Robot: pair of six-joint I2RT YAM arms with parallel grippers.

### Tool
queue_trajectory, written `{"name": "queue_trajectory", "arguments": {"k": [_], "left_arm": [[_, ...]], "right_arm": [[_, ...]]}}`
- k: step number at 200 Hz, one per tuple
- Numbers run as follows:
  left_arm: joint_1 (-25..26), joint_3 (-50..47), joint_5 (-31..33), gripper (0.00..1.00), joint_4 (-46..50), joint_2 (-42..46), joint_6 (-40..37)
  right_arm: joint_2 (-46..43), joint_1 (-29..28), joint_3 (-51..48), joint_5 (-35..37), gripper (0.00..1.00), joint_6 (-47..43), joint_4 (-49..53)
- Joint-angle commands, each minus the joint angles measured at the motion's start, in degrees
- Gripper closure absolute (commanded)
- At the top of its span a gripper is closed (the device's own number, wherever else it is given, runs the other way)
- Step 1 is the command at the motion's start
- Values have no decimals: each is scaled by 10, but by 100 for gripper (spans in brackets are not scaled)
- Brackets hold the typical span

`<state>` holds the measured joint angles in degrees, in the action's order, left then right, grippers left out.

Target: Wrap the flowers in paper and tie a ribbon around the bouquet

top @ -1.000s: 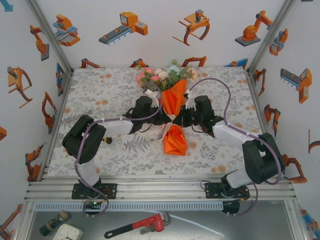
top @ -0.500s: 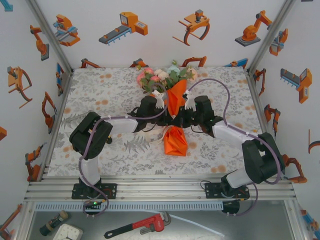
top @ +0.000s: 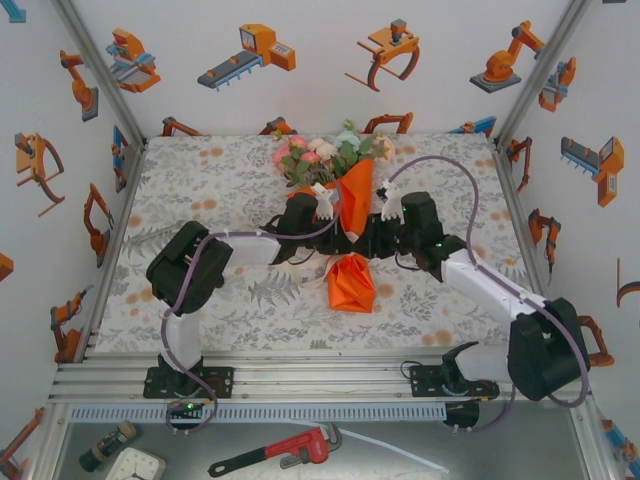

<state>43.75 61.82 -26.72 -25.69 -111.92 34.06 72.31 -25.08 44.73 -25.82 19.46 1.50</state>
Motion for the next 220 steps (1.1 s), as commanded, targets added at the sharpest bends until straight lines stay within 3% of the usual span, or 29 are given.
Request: {"name": "queue_trajectory", "arguments": {"k": [1, 34, 55, 100, 135, 170, 220], "left_arm": [[3, 21, -14, 100, -5, -12, -8], [3, 22, -12, 100, -5, -10, -8], [3, 22, -11, 100, -4, -8, -8], [3, 20, -11, 100, -7, -5, -9], [3, 17, -12, 100, -11, 1, -11], [3, 8, -9, 100, -15, 9, -10], [2, -1, -3, 100, -33, 19, -2]], "right_arm": [[-34, 14, -8, 12, 62, 5, 19], [-59, 64, -63, 73, 70, 115, -34], [-11, 108, -90, 25, 80, 201, -96], [104, 111, -92, -64, 75, 290, -235], [180, 110, -101, -90, 69, 380, -377], [222, 108, -99, -96, 70, 401, -411], [217, 107, -119, -119, 70, 399, -413]]}}
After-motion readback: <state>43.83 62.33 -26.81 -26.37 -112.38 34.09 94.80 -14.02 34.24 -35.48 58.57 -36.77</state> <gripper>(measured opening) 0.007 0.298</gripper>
